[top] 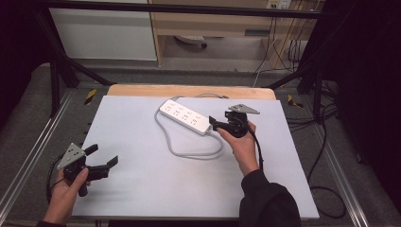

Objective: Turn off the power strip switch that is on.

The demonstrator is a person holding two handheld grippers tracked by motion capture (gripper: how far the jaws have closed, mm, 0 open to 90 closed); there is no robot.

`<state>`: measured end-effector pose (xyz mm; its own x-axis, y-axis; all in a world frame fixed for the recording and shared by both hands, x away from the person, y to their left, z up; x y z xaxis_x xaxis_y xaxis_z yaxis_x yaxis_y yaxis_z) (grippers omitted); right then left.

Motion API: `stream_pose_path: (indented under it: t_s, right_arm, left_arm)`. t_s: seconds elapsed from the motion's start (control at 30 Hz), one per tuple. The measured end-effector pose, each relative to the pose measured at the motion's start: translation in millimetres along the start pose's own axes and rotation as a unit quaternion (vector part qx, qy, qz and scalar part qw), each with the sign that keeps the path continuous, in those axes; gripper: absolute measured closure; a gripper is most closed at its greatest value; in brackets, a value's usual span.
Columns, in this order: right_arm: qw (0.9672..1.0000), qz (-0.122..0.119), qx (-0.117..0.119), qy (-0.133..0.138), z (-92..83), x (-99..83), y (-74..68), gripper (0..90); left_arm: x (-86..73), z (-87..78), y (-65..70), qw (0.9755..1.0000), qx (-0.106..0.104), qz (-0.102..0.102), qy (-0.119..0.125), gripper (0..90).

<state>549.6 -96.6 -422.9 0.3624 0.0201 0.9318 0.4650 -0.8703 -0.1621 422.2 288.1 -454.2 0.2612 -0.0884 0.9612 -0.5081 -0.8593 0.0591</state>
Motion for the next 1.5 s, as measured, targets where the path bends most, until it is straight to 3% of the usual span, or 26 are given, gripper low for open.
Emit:
stream_pose_path:
  t_s: [0.33, 0.5, 0.73, 0.9, 1.03, 1.23, 1.5]
  right_arm:
    - [0.9998, 0.011, -0.007, 0.015, -42.5, -6.9, 15.0, 10.9]
    - [0.9996, 0.000, -0.008, 0.025, -55.6, -10.8, 19.1, 6.0]
    - [0.9990, -0.008, -0.021, 0.039, -81.6, -18.9, 30.5, 5.9]
    - [0.9990, -0.019, -0.024, 0.032, -100.9, -32.5, 39.4, 5.7]
    - [0.9991, -0.015, -0.024, 0.031, -118.6, -47.4, 48.8, 5.8]
    - [0.9989, -0.021, -0.029, 0.031, -129.8, -64.1, 57.3, 5.9]
    - [0.9991, -0.026, -0.026, 0.024, -142.1, -84.1, 57.1, 5.7]
  left_arm:
    - [0.1, -3.8, -1.2, 1.0000, 0.001, -0.006, 0.002, 5.0]
    - [0.3, -6.0, -0.8, 1.0000, 0.001, -0.007, 0.003, 5.0]
    - [-0.2, -7.8, 0.7, 0.9999, -0.002, -0.011, 0.003, 5.0]
    - [-0.6, -8.9, 2.1, 0.9999, -0.005, -0.011, 0.001, 5.0]
    - [-1.3, -9.6, 3.2, 0.9999, -0.006, -0.013, 0.000, 5.0]
    - [-2.0, -11.3, 3.8, 0.9999, -0.007, -0.015, -0.001, 5.0]
    - [-3.9, -19.4, 4.1, 0.9997, -0.007, -0.023, -0.002, 5.1]
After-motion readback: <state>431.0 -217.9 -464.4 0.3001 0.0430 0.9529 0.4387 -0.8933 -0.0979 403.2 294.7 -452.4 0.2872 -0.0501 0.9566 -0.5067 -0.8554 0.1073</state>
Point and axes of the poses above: each handheld gripper's, and its own axes: z roughly forward along the jaws, x roughly out of its top, y roughly to its right, the point moved 10 cm from there along z, roughly forward along the jaws, and after that the axes turned 5 degrees about y, right-handed, at the moved point
